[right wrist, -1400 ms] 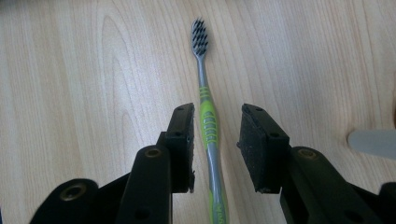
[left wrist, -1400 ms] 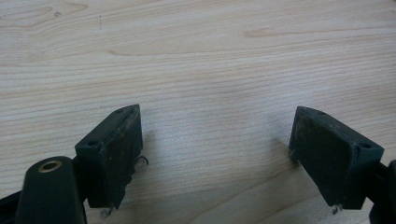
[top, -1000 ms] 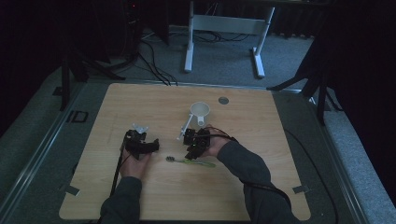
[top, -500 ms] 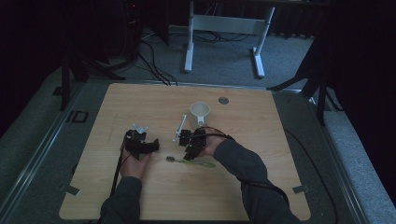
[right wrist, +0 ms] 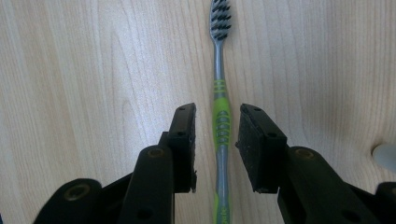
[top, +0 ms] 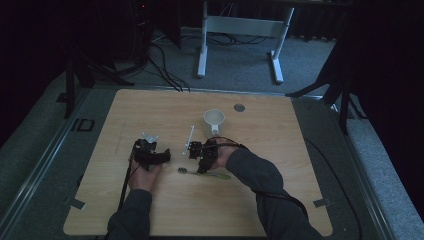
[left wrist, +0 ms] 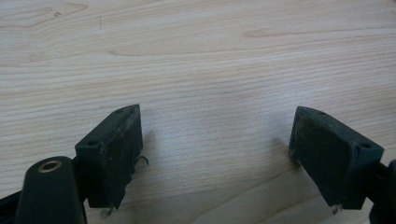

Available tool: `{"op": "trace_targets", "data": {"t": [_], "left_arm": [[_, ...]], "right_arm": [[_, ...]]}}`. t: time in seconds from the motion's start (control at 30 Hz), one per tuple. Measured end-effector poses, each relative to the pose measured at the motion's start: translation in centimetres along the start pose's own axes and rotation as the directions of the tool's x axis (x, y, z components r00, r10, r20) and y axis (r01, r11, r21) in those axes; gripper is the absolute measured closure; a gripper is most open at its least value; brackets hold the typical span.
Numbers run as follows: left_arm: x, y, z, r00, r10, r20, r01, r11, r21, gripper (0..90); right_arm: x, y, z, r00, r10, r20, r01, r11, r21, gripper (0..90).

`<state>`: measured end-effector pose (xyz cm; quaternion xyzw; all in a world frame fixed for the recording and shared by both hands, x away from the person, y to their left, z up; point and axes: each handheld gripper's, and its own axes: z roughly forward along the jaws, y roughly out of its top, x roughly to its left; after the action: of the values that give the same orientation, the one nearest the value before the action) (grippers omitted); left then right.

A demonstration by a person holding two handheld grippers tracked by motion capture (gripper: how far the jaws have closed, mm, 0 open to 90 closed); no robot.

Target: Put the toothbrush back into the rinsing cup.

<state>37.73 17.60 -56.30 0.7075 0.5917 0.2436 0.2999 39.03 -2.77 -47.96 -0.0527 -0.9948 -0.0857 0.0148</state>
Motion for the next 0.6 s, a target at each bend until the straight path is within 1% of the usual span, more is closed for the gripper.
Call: {"op": "trace_targets", "data": {"t": [0.17, 0.47, 0.6], "left_arm": [[0.00, 0.00, 0.00, 1.0000, 0.000, 0.000, 0.000, 1.0000, 0.000, 17.8], [0.00, 0.00, 0.00, 1.0000, 0.000, 0.000, 0.000, 1.0000, 0.000, 17.8], [0.00, 0.00, 0.00, 1.0000, 0.000, 0.000, 0.000, 1.0000, 0.000, 17.8]], "right_arm": [[-0.11, 0.08, 0.25, 1.0000, 0.000, -0.002, 0.000, 1.000, 0.023, 66.6], [-0.13, 0.16, 0.36, 1.0000, -0.004, -0.007, 0.004, 1.000, 0.029, 66.7], [-0.16, 0.14, 0.67, 1.0000, -0.003, -0.006, 0.003, 0.999, 0.046, 66.7]]}}
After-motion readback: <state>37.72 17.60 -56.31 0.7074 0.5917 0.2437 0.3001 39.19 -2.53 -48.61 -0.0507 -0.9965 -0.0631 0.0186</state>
